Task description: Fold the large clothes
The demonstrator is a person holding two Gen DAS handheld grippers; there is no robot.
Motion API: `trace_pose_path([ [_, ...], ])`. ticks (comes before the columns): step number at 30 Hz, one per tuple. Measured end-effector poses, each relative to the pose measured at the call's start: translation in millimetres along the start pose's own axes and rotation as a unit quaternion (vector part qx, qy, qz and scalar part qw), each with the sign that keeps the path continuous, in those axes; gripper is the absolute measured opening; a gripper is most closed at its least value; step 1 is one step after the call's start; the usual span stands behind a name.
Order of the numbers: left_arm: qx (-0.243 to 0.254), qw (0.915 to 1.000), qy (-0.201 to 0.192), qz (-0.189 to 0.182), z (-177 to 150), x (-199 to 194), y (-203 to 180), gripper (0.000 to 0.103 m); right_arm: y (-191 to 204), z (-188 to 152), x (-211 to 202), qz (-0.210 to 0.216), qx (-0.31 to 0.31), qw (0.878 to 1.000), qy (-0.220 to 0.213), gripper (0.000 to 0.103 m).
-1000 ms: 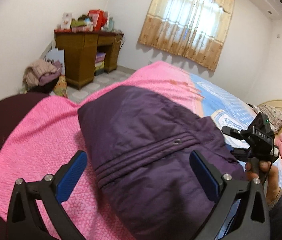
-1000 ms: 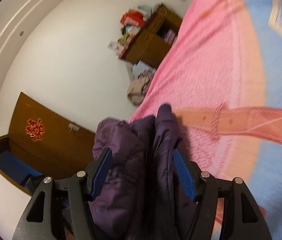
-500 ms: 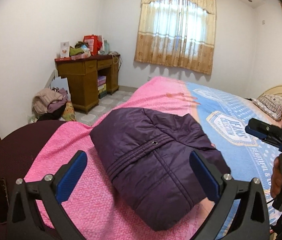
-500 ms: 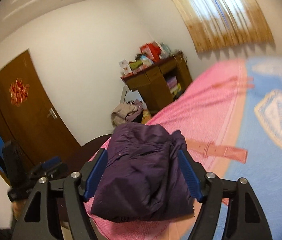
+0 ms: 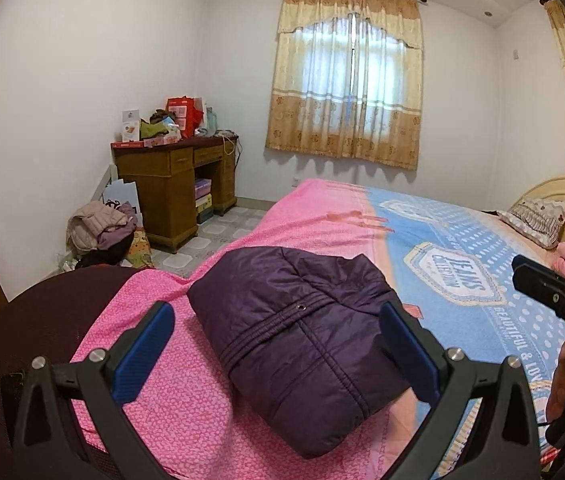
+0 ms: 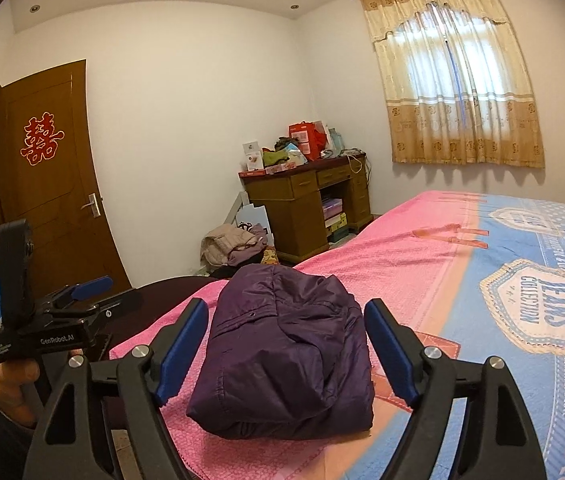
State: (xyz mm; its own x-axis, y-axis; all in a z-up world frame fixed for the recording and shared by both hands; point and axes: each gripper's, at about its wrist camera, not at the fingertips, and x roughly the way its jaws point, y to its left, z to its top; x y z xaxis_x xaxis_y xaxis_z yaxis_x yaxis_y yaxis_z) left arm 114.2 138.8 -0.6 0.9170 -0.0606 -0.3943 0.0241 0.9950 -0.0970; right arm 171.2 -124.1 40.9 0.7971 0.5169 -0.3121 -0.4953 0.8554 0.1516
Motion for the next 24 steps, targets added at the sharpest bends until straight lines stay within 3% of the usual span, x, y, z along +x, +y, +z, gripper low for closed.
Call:
trace_pose_path([
  [24,-0.003,0.9999,-0.011,0.001,-2.1,-2.4,-1.0,0.103,11.1,-6.5,-0.4,0.017,-0.009,1.0,0.012,0.081],
])
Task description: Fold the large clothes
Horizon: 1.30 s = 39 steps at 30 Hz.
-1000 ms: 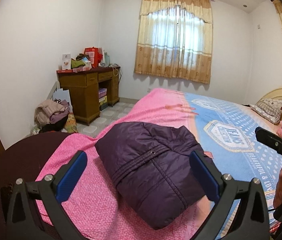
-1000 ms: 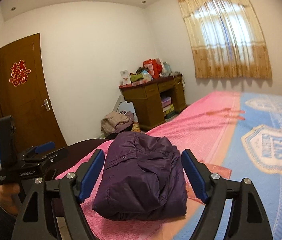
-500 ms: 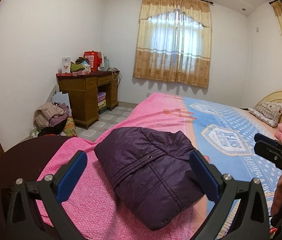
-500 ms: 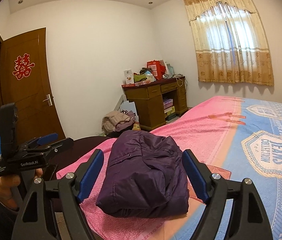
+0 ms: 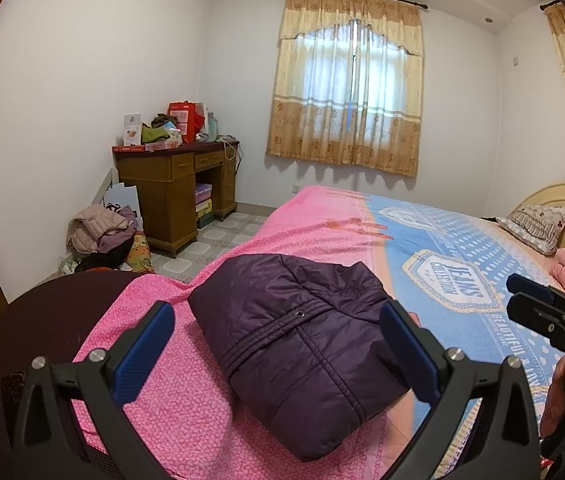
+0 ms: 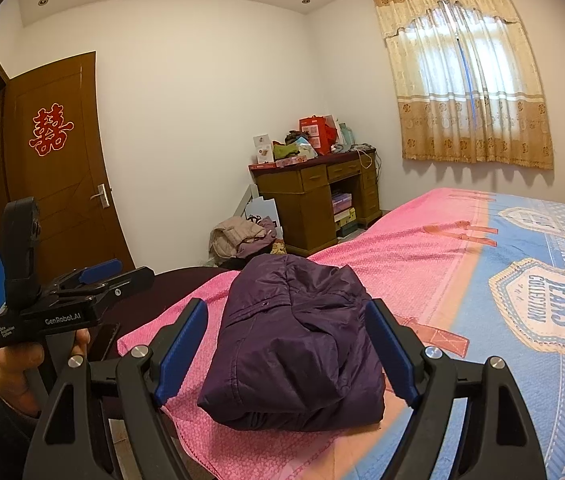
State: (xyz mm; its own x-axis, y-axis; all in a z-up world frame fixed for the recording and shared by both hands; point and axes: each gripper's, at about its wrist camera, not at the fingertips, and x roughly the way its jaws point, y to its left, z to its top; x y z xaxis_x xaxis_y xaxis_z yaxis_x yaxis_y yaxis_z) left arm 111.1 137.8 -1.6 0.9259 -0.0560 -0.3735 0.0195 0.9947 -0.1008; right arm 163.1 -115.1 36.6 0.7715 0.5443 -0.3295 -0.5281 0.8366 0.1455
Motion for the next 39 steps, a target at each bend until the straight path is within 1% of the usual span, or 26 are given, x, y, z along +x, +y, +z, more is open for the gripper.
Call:
trace_pose_path([
  [13,-0.004,0.9999,0.005,0.009,-2.7,0.6,1.3,0.103,1.4,-1.3,-3.1,-0.004,0.0,1.0,-0.007,0.081],
  [16,-0.001,0.9999,0.011,0.006,-1.8,1.3,1.4,0.103,1.6,-1.5,-3.4,-0.004,0.0,1.0,-0.006,0.081],
  [21,0.006,0.9997,0.013,0.02,-0.5,1.8,1.1,0.103,1.7,-1.1,-3.8,-0.003,-0.001,1.0,-0.007,0.081],
  [32,0.018,0.9991,0.016,0.036,0.0,3.5,0.7,0.103,4.3,-3.4,0.6,0.003,-0.005,1.0,0.0,0.081],
  [39,0.023,0.9991,0.016,0.033,-1.1,5.9,0.0,0.103,6.1,-4.2,2.9,0.004,-0.007,1.0,0.005,0.081],
])
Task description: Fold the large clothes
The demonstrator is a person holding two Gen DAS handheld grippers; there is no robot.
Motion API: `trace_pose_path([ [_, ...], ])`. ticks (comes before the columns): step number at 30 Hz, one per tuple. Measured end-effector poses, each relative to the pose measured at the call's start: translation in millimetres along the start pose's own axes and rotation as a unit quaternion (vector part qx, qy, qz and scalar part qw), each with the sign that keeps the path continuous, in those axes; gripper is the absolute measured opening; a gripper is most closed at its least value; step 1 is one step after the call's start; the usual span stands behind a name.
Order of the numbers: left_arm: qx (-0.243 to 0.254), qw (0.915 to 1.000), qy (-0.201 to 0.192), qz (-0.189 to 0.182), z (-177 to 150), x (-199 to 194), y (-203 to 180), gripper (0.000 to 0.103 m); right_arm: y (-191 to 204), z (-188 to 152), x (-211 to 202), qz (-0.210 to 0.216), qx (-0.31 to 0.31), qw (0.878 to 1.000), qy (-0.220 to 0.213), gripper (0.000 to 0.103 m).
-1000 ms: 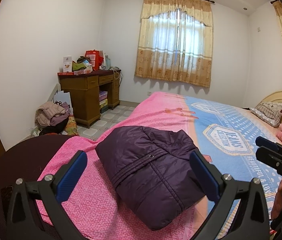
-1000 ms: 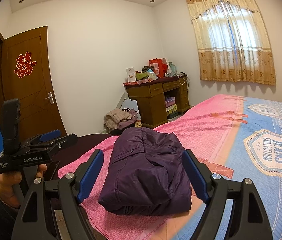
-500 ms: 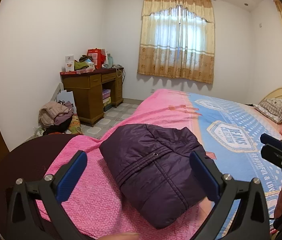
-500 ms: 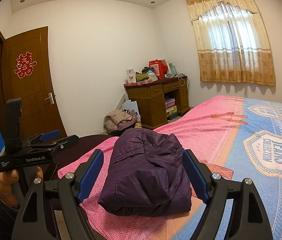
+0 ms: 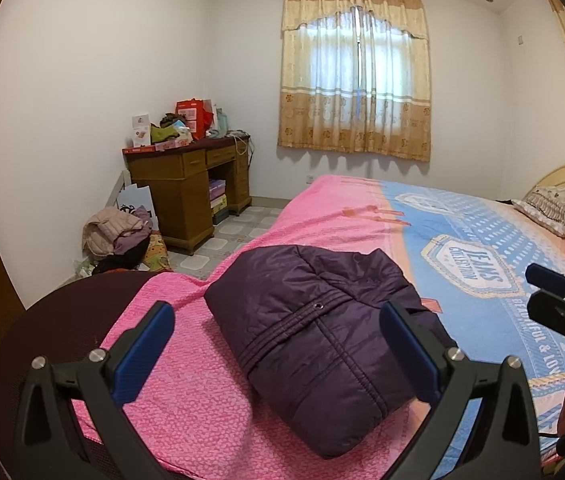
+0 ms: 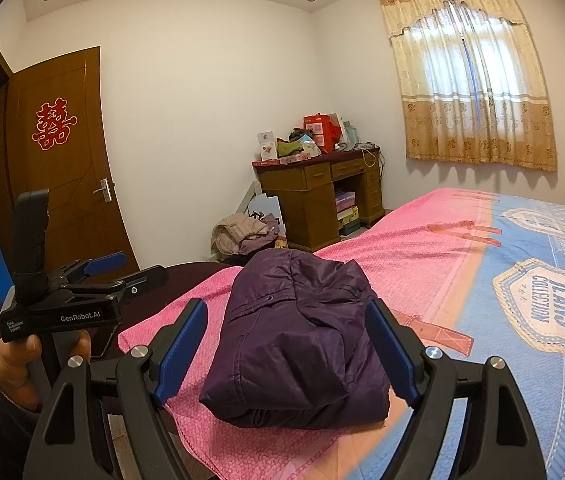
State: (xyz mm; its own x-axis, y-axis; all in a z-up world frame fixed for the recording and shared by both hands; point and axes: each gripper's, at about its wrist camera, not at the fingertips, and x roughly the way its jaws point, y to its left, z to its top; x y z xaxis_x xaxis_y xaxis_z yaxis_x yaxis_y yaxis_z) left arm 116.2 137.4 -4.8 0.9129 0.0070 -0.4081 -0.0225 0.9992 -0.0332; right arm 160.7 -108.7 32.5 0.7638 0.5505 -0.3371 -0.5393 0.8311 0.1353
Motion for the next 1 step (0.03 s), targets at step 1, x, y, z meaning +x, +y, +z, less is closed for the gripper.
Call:
trace_pose_path([
  [1,0.002,1.0,-0.001,-0.002,0.0,-0.1,-0.7,0.103,-0.3,0.3,-0.2,0.0,0.001,1.0,0.0,0.081],
])
